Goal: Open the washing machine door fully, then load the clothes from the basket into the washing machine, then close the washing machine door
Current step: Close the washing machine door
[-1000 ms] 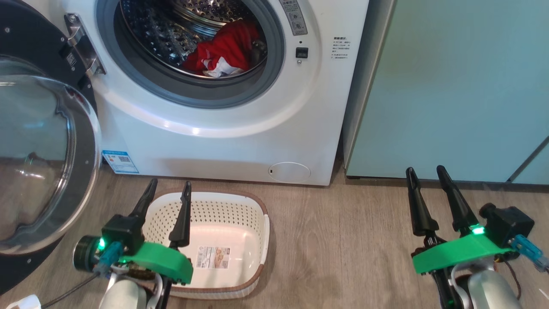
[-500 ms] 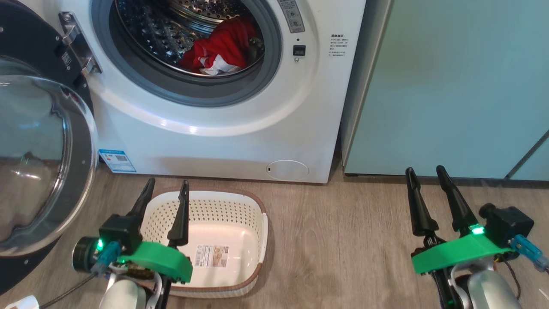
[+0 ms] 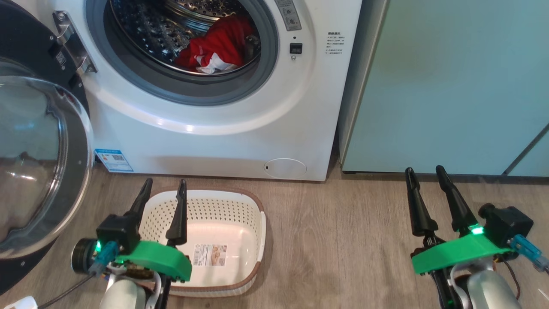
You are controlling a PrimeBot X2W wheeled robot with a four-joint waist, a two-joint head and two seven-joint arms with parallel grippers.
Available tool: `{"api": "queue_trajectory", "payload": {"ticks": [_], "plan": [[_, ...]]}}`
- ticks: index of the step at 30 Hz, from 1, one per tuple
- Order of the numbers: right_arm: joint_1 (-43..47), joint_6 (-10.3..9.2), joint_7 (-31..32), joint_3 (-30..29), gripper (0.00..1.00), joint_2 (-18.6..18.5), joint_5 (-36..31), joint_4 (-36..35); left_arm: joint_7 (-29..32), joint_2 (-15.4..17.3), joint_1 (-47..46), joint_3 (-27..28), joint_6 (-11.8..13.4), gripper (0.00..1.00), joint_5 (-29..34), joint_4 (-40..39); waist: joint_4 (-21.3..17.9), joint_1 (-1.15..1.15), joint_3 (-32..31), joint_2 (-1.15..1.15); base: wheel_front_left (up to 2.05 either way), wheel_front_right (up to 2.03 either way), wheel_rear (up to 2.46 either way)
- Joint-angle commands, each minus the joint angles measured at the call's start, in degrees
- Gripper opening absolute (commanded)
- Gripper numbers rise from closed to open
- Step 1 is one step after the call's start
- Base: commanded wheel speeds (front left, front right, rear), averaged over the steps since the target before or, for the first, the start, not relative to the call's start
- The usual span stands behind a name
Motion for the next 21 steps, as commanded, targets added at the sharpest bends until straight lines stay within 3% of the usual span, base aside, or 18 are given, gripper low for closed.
{"api": "queue_trajectory", "payload": {"ticks": [1,8,21], "plan": [[-2.0,0.0,-0.5,1.4,1.0,0.1,-0.2,-1.7,-0.3,0.1,-2.4,1.9,0.3,1.0,-0.4,-2.0,-0.1,0.0,0.1,0.0,-0.77,0.77,0.0],[-2.0,0.0,-0.5,1.4,1.0,0.1,-0.1,-1.6,-0.3,0.1,-2.7,2.1,0.5,1.0,-0.6,-2.1,-0.2,0.0,0.5,0.0,-1.31,1.31,0.0],[-2.0,0.0,-0.5,1.5,1.0,0.2,-0.2,-1.4,-0.3,0.1,-2.9,2.0,0.5,1.0,0.5,-1.0,0.0,0.0,0.5,0.0,-2.01,2.01,0.0]]}}
